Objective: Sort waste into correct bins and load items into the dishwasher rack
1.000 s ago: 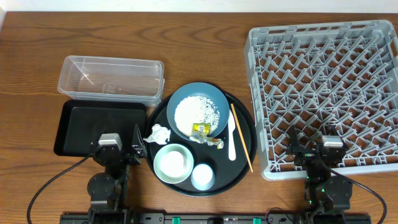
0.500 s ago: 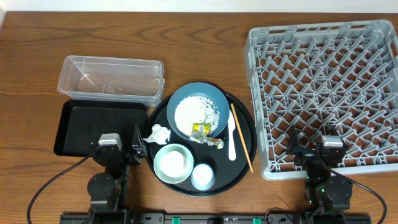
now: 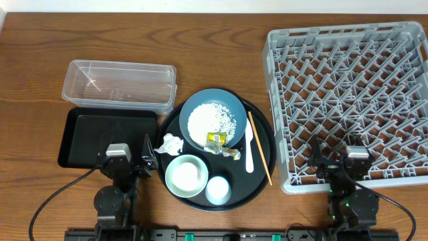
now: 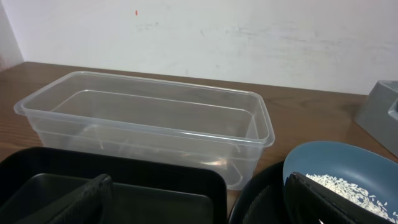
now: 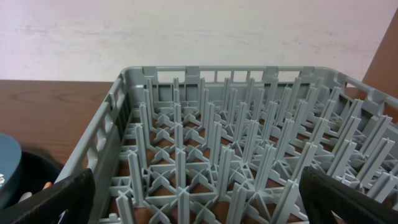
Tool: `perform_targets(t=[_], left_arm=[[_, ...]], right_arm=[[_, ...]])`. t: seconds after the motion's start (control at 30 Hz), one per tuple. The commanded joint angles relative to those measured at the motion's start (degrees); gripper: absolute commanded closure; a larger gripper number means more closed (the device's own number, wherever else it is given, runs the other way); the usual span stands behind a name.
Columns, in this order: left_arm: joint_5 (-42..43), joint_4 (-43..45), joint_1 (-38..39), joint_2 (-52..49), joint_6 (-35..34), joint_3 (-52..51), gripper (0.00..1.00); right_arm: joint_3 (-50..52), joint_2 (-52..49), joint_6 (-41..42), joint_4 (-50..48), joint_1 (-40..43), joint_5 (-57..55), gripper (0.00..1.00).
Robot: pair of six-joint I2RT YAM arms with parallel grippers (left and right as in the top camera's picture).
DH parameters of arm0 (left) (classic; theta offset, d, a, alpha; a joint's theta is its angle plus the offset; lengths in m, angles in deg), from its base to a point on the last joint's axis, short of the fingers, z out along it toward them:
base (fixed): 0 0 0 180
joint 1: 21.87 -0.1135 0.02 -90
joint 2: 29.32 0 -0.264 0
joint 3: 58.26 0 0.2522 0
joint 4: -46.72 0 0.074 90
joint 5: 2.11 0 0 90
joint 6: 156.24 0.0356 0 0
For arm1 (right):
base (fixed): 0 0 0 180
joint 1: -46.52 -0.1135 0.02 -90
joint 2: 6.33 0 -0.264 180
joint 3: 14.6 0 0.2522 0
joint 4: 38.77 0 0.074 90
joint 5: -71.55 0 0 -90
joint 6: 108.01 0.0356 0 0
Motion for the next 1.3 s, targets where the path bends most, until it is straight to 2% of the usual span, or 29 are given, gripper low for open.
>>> perform_targets(t=[0.0,0.7,0.87,1.03,1.27], left_arm=[[0.4,-2.7,-0.2,-0.1,1.0,-0.5,0.11],[0.4,-2.7,-0.2,-0.1,0.9,-0.5,0.11],[0.4,-3.5,-0.3,-0.4,-2.8,0.5,0.11],[0.4,-7.6,-0.3,-4.5,-2.8,5.9,0.11],[1.0,-18.6,-0.3,-18.4,-4.0,21.3,0.11]], right_arm=[[0.1,-0.1,1.0,0.1,-0.3,-0.8,0.01],[0.1,-0.1,1.0,0.3,-0.3,0.3,0.01],[-0.2,-0.1,1.4,0.5,-0.3,0.0,0.01],[-3.3,-0.2,3.4,4.5,-0.3,0.1,0.01],[-12.4,-4.9,3.3,14.5,-0.3,-0.5,0.01]])
